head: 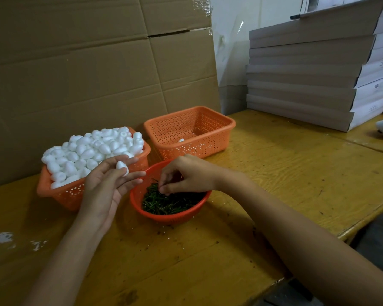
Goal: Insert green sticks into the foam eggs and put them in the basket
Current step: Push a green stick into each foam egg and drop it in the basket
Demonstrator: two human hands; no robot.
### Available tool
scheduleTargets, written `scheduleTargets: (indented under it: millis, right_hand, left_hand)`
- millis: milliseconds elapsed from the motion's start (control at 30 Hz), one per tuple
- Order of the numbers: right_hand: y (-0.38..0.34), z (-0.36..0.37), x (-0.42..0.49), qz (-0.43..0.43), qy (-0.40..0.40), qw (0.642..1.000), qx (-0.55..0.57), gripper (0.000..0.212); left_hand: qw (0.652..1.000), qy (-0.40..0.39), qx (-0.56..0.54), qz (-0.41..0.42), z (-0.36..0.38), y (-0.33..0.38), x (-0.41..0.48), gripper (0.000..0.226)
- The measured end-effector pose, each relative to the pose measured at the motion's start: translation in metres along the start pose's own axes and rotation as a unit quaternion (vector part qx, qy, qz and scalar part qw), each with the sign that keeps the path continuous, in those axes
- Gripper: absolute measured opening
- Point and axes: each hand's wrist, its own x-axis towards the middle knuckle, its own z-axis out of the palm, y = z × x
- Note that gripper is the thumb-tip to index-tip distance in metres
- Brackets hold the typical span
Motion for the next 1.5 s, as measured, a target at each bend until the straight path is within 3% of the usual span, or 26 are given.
scheduleTargets:
  millis: [433,733,1167,1500]
  right_hand:
    - [-0.001,-0.001,0.000,-0.003,-0.010,1.000,-0.005,0.013]
    - [-0.001,-0.001,0.000,0.000,-0.007,1.000,-0.003,0.012]
    - [-0.002,-0.001,0.000,0.003,-0.010,1.000,-0.004,0.012]
    - [0.001,-0.001,-0.002,0.014,-0.045,0.999,0.007,0.024]
  left_hand:
    - [1.000,0.011,0.003,-0.009,0.001,0.001,0.000,0.033]
    - [1.000,0.005,0.007,0.009,0.001,-0.002,-0.002,0.026]
    - [0.994,-0.070,0.057,0.061,0.007,0.001,-0.006,0.035]
    - [0.992,-0.065,0.078,0.081,0.012,0.002,-0.009,0.036]
